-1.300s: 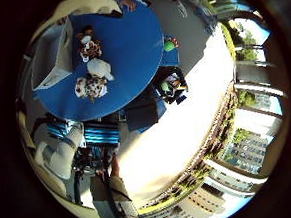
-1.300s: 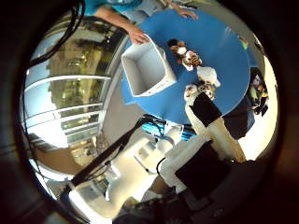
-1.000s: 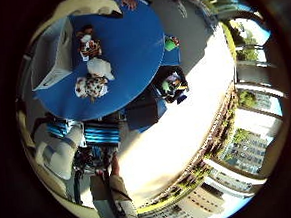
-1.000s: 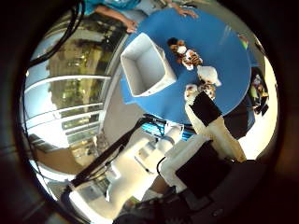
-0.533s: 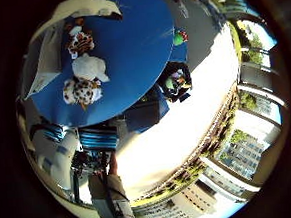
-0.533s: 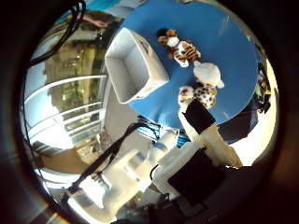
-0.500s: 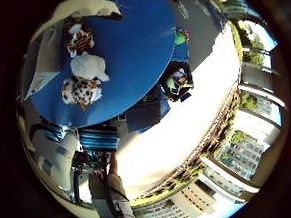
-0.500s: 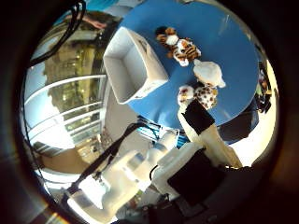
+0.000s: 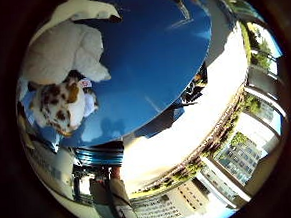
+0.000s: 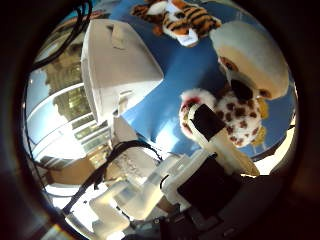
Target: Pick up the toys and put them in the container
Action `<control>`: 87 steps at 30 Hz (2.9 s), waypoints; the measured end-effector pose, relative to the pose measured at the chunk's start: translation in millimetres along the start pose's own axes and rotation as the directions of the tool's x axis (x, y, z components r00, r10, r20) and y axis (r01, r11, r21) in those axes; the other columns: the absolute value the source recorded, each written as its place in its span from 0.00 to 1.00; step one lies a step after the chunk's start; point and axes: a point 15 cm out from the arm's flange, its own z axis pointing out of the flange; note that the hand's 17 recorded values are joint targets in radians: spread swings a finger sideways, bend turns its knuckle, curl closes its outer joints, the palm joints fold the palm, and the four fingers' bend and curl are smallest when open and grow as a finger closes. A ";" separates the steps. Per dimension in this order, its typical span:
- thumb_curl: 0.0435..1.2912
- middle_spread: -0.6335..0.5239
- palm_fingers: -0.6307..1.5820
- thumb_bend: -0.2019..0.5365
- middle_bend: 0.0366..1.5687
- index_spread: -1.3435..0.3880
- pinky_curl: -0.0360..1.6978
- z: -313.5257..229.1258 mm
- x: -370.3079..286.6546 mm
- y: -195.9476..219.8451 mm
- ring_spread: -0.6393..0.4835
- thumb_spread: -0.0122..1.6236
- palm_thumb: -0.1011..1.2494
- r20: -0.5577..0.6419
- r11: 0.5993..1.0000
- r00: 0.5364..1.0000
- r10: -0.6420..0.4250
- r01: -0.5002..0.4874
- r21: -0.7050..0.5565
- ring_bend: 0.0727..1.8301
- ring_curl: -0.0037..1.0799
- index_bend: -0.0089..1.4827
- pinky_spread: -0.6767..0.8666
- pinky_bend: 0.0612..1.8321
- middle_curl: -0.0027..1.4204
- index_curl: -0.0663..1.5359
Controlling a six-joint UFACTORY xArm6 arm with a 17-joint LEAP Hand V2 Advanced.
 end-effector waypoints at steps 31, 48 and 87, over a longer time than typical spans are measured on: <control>0.49 0.37 0.71 0.26 0.75 0.27 0.37 -72.6 68.1 17.1 0.46 0.70 0.85 0.007 0.978 0.984 0.176 -0.176 0.110 0.73 0.79 0.46 0.54 0.87 0.70 0.16; 0.56 0.38 0.66 0.25 0.82 0.17 0.44 -222.9 -57.5 64.0 0.43 0.72 0.82 0.034 0.971 0.999 -0.005 -0.004 0.239 0.77 0.84 0.56 0.51 0.91 0.74 0.19; 0.44 0.57 0.17 0.23 0.19 0.50 0.33 -144.3 -349.2 -73.9 0.76 0.72 0.61 -0.032 0.902 0.911 -0.411 0.412 0.132 0.33 0.41 0.30 0.66 0.48 0.36 0.31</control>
